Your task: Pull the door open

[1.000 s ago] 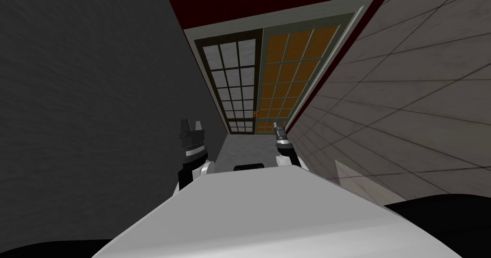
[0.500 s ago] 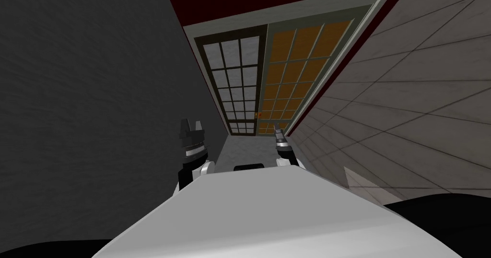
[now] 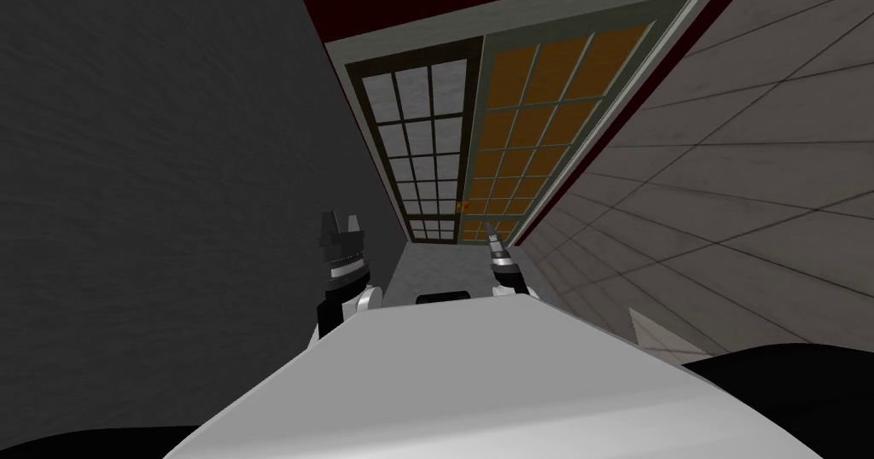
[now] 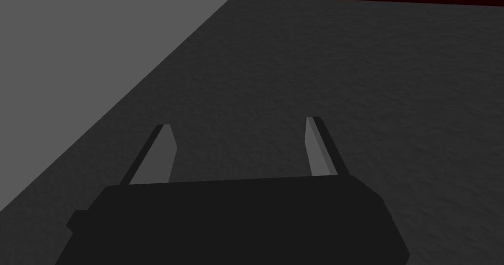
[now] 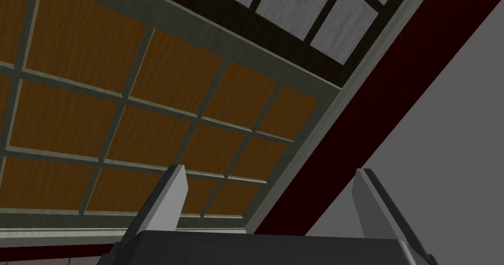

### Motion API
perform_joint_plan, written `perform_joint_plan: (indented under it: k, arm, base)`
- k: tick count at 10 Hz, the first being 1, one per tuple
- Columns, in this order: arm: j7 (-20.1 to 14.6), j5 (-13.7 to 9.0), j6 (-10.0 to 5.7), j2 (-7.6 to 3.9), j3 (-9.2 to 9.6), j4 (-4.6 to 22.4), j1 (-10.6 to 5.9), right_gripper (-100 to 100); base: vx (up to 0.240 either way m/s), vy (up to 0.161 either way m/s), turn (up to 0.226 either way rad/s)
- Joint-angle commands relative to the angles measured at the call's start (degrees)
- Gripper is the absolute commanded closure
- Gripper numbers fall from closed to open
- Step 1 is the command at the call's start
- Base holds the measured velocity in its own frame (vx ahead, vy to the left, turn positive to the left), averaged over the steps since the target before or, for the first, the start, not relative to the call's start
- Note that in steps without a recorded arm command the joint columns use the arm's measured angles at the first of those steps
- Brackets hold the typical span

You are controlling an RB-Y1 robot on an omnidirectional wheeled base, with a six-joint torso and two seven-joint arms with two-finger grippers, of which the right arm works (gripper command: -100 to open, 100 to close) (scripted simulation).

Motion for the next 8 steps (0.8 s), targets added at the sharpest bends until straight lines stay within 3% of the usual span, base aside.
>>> perform_joint_plan:
  k: [1,8]
  arm:
    - [1.8,-0.1,-1.07,-0.25,-0.22,1.8,0.02,-100]
    - [9.4,-0.2,-4.93,-0.76,-0.33,7.8,1.44,-100]
  base:
    - [0.100,0.018,0.027]
    - [0.101,0.021,0.025]
